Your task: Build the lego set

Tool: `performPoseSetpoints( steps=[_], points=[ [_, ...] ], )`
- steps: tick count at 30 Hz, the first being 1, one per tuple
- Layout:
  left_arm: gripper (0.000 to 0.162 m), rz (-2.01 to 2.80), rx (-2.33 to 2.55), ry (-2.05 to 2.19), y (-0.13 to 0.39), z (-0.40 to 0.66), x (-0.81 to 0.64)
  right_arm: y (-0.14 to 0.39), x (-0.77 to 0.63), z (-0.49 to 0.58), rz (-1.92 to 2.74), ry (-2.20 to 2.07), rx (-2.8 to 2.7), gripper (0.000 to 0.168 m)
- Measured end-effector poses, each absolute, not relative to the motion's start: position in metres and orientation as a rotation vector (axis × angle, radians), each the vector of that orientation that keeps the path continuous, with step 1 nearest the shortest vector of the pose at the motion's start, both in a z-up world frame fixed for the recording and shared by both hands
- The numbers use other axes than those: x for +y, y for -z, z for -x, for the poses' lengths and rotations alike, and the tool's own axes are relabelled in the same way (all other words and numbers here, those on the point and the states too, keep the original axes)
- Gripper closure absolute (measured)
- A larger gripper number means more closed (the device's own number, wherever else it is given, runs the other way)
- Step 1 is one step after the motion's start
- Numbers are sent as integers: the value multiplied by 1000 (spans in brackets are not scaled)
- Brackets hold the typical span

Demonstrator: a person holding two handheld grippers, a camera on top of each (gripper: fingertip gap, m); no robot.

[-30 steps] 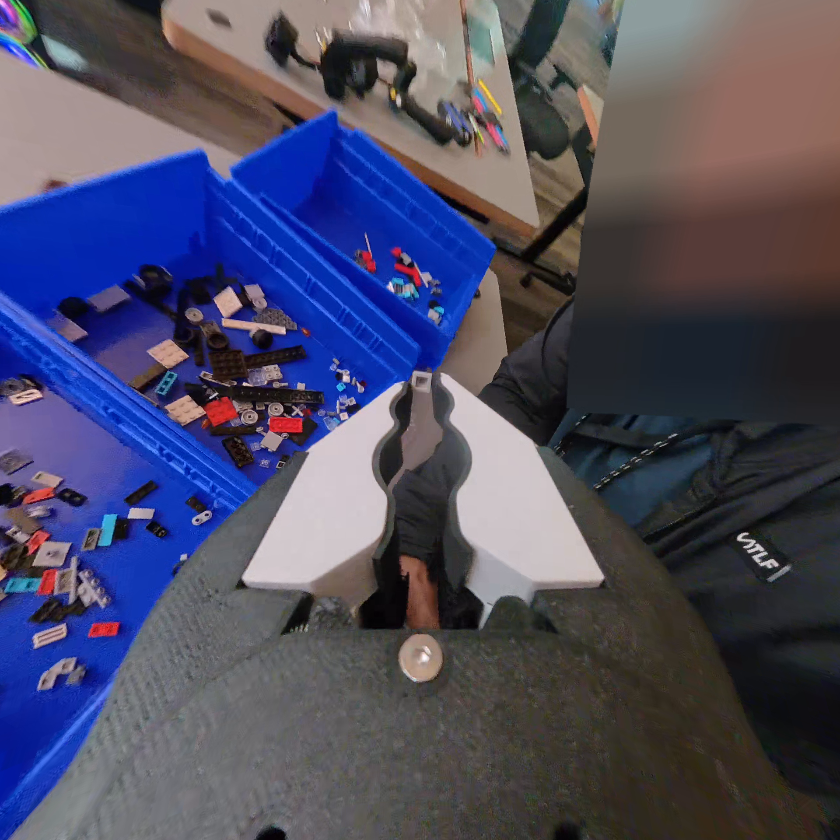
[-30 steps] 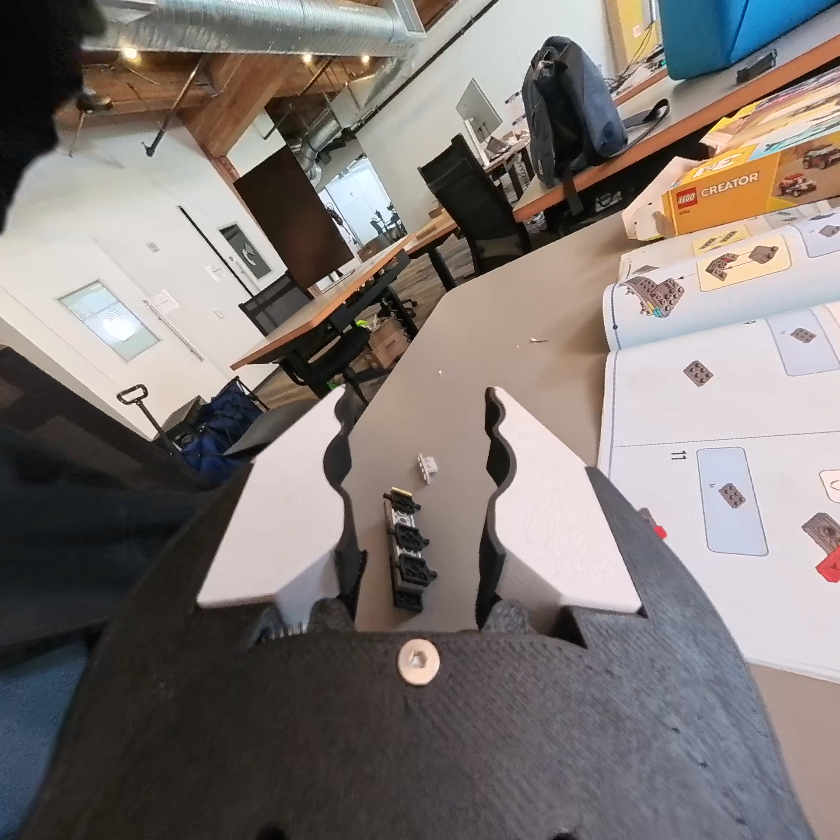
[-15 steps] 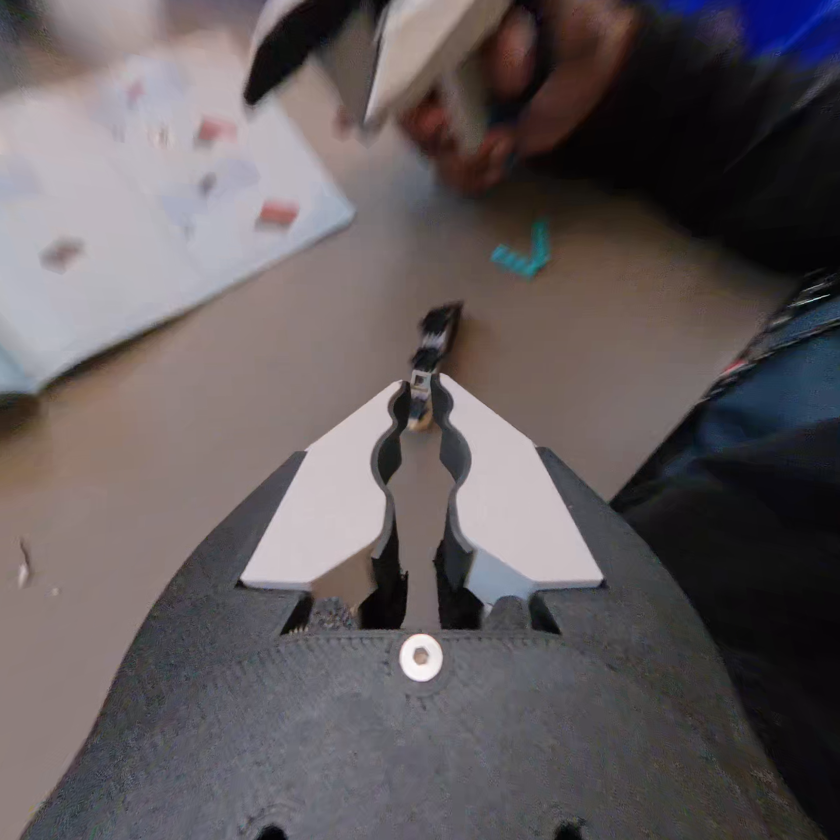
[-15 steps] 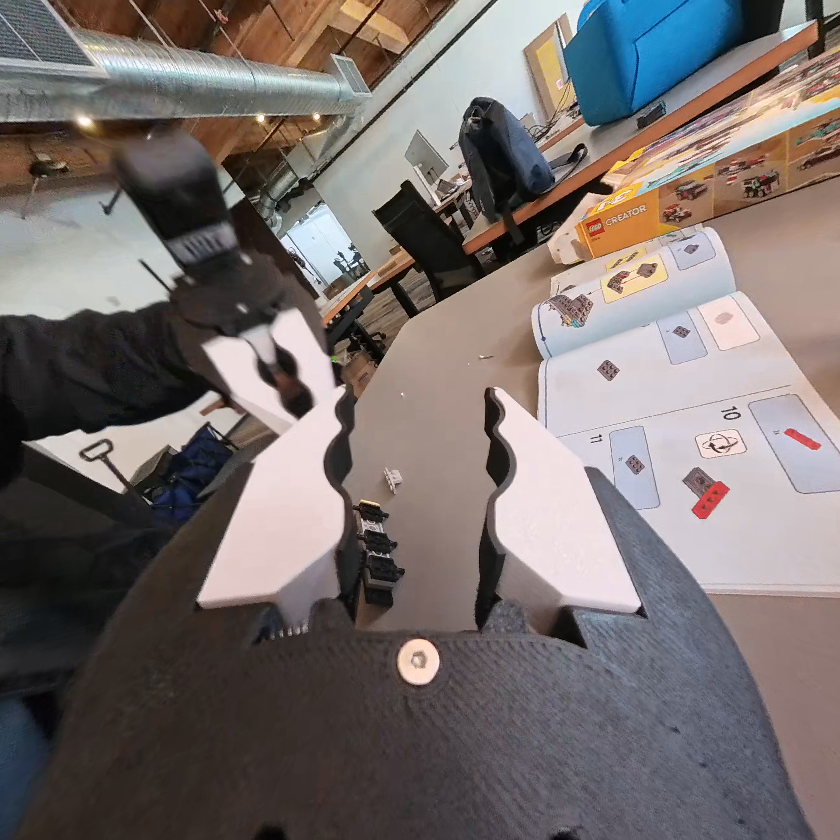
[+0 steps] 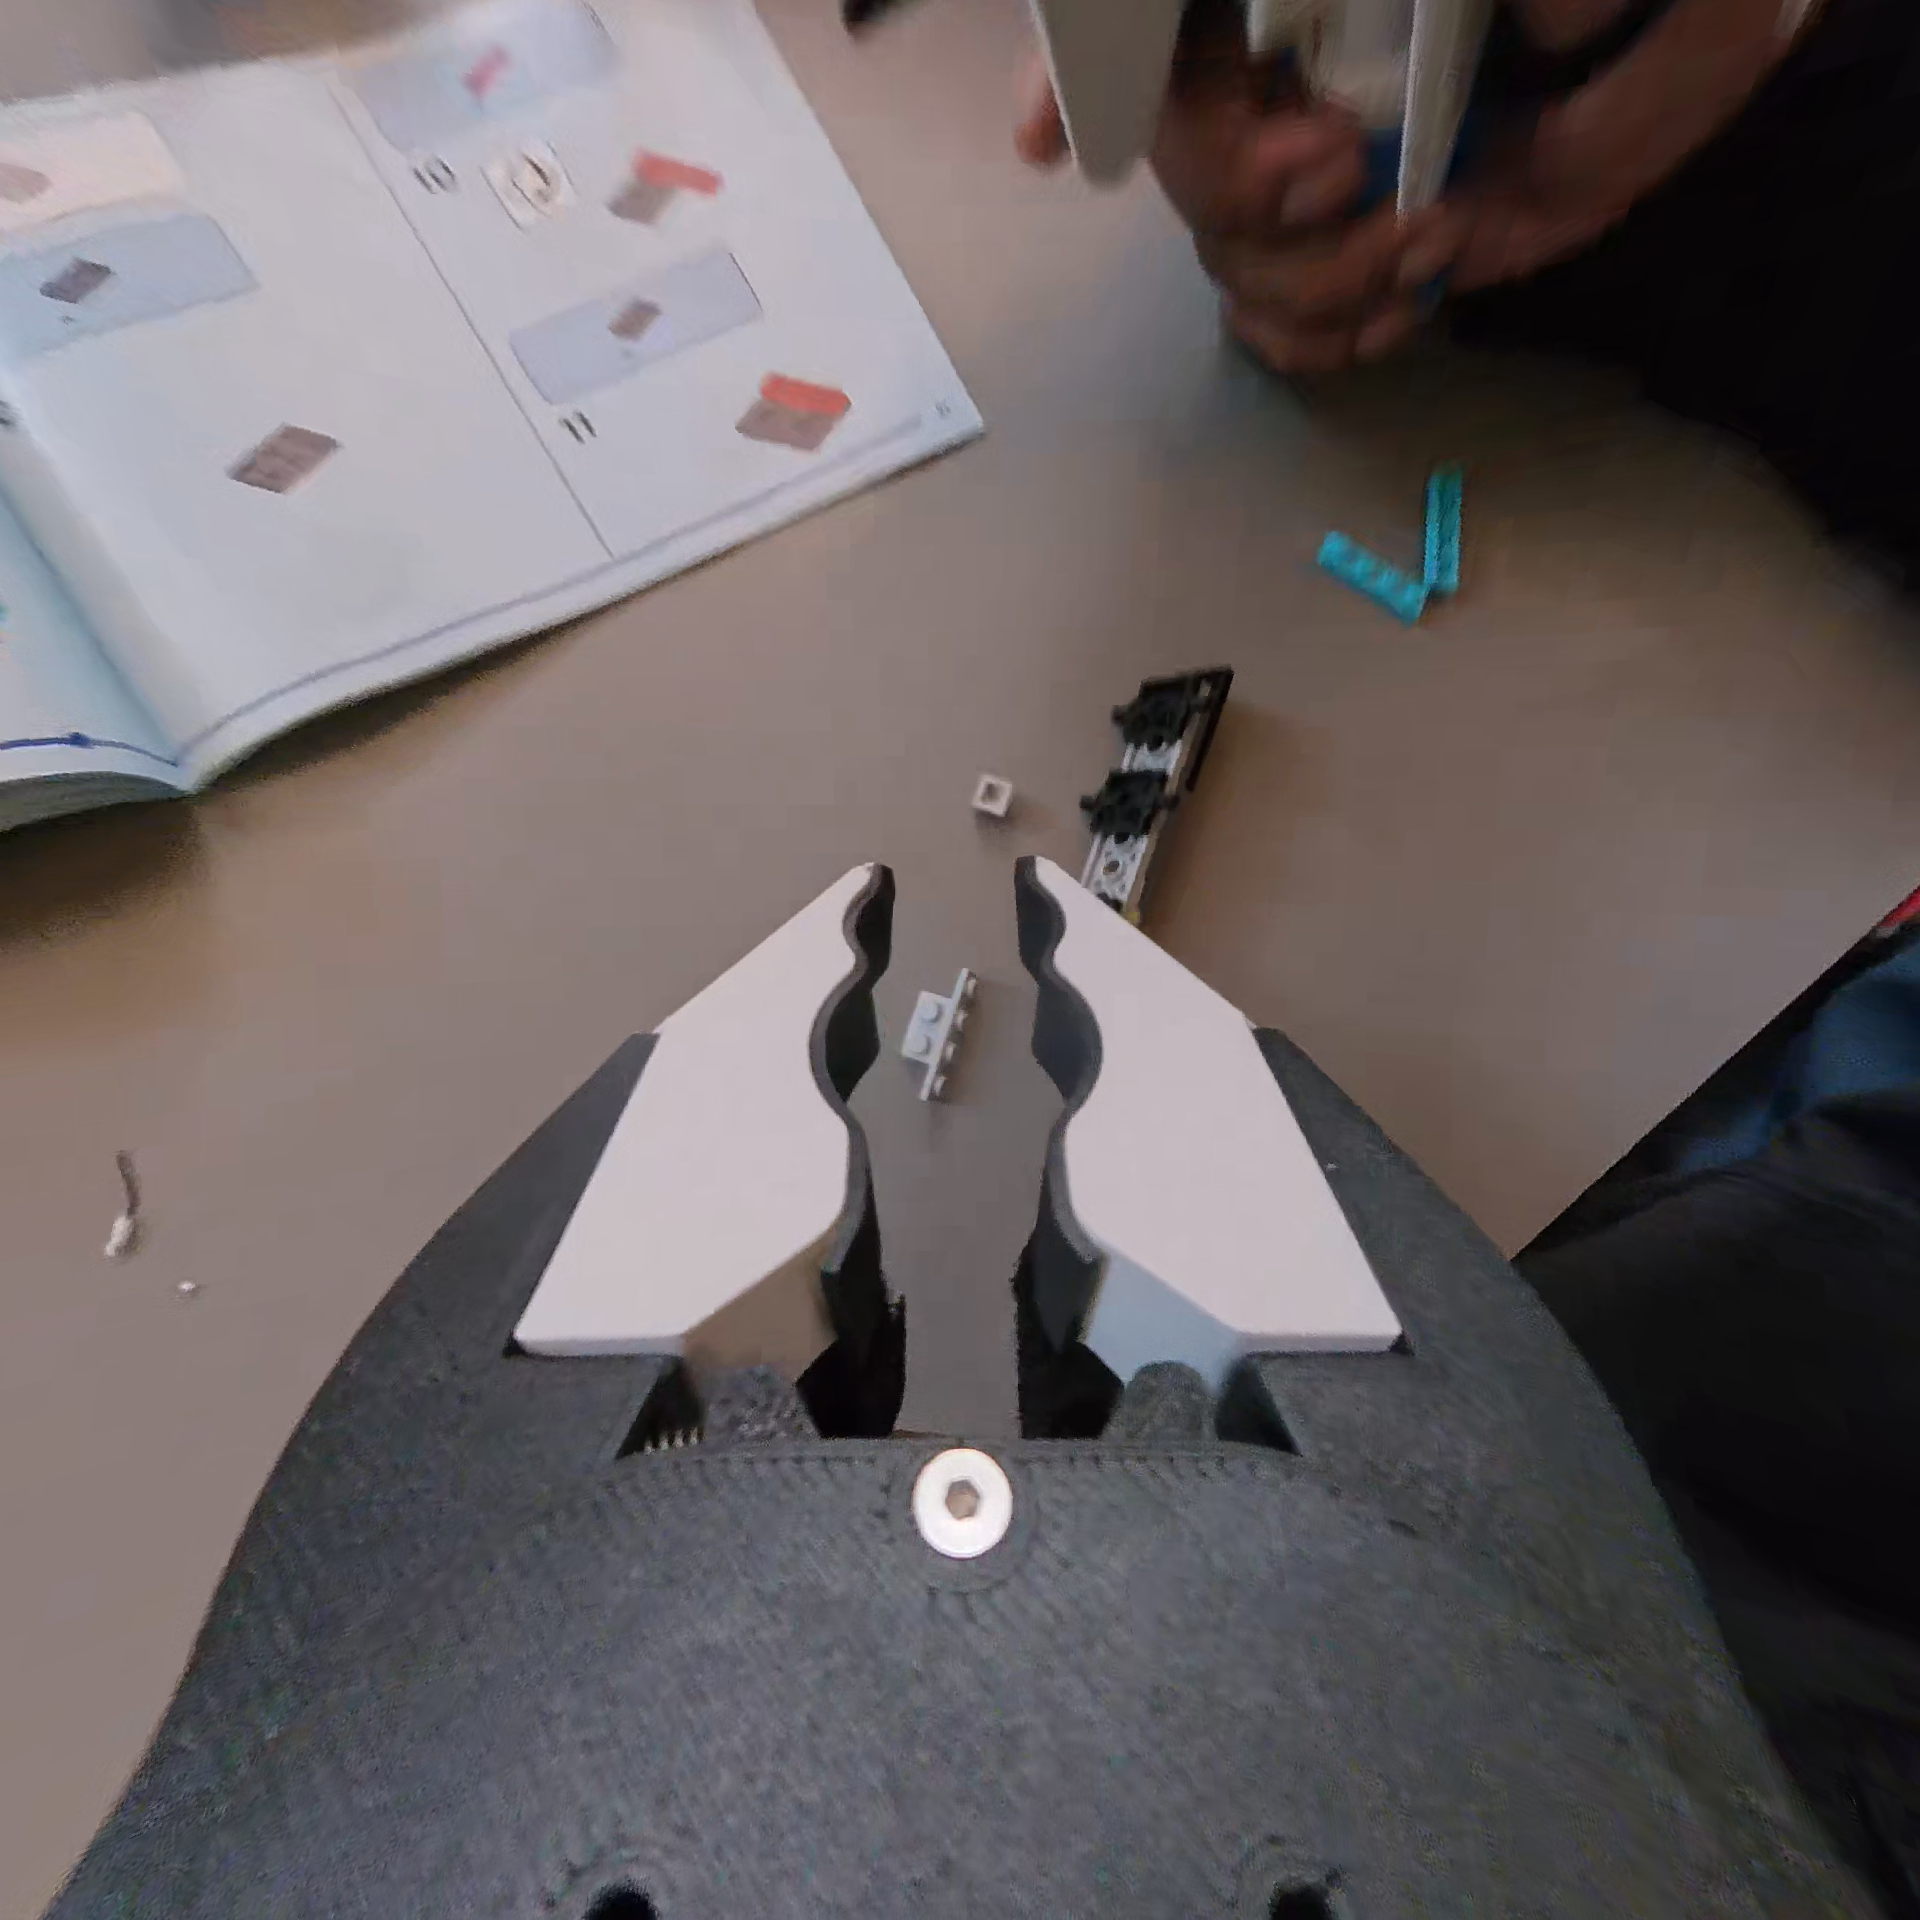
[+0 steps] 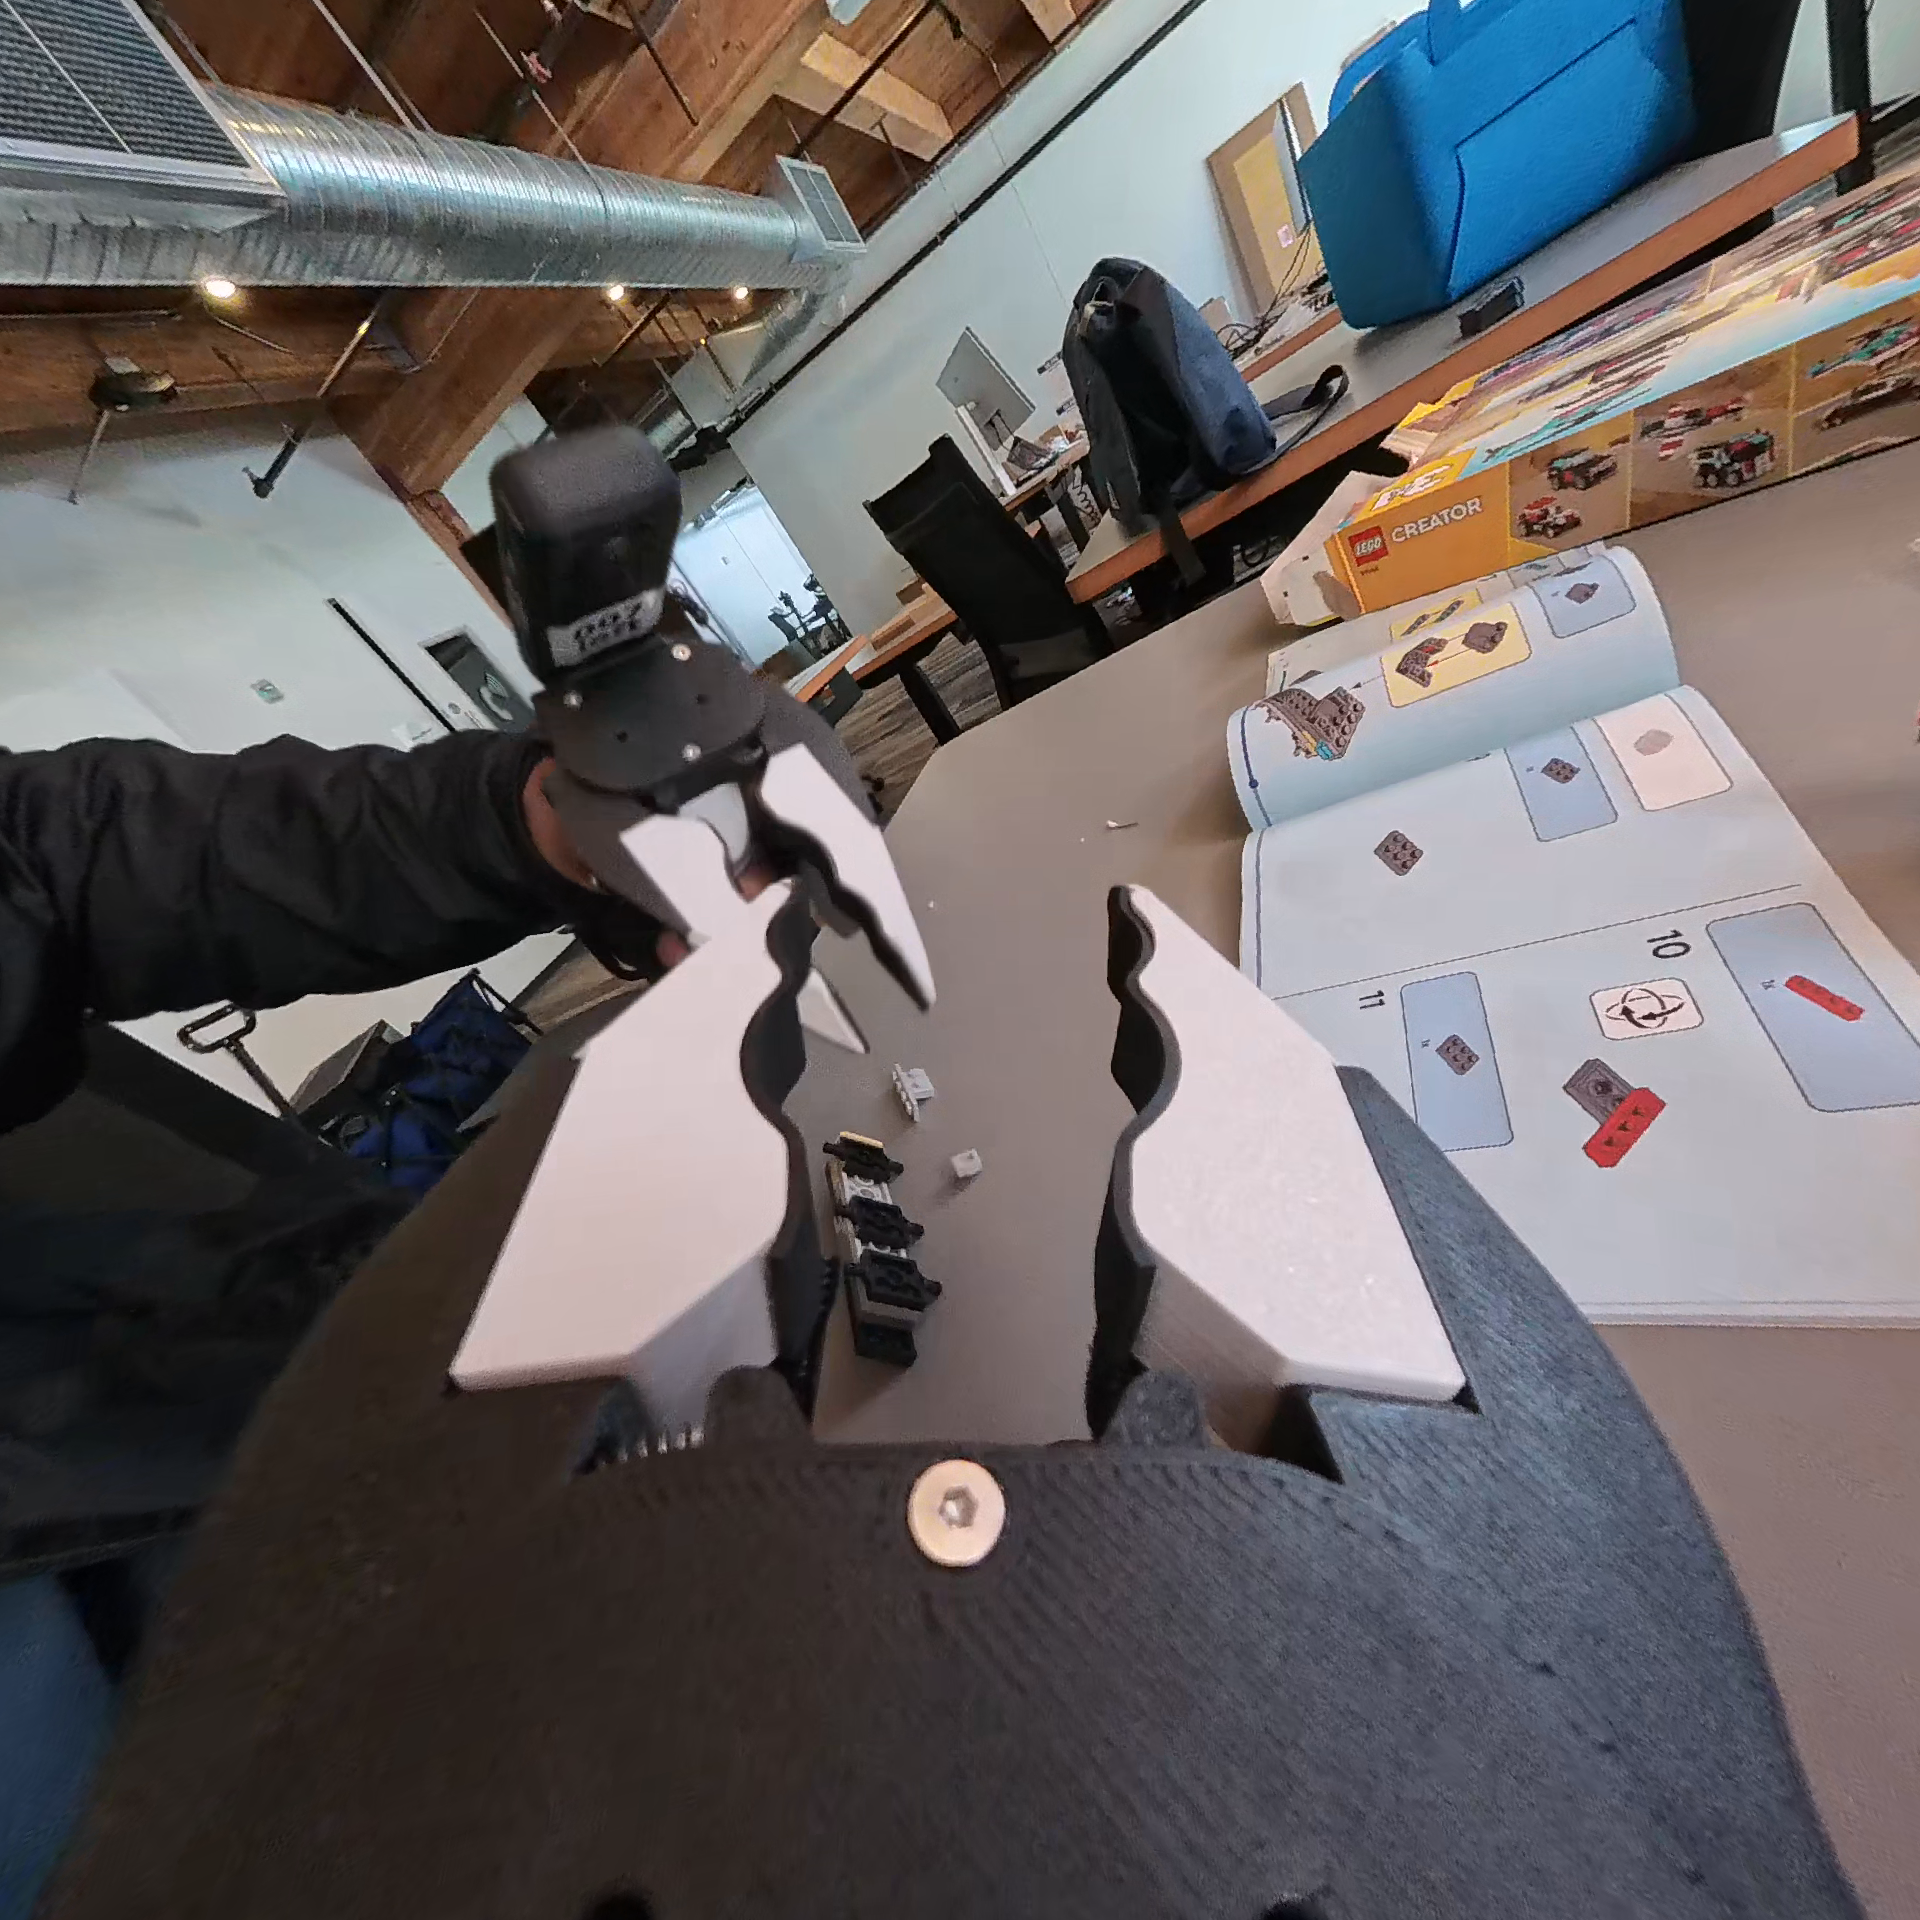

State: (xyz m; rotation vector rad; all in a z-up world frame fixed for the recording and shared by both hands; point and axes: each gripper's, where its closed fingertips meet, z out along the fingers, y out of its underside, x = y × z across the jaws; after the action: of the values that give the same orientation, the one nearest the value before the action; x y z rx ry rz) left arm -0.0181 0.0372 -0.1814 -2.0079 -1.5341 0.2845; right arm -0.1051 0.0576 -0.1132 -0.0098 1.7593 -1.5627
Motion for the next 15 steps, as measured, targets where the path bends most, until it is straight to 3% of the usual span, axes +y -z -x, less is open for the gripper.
performPoseSetpoints(
  steps=[1, 8, 15],
  points=[
    [137, 1949, -1537, -307, 174, 22, 33, 114, 57, 105, 10, 1557, 1762, 110],
    [132, 1609, -1477, -508, 119, 59, 13, 117, 55, 103, 9, 1534, 1780, 110],
    [131, 1540, -1453, -562, 134, 85, 8, 115, 56, 104, 6, 1542, 1770, 110]
  ],
)
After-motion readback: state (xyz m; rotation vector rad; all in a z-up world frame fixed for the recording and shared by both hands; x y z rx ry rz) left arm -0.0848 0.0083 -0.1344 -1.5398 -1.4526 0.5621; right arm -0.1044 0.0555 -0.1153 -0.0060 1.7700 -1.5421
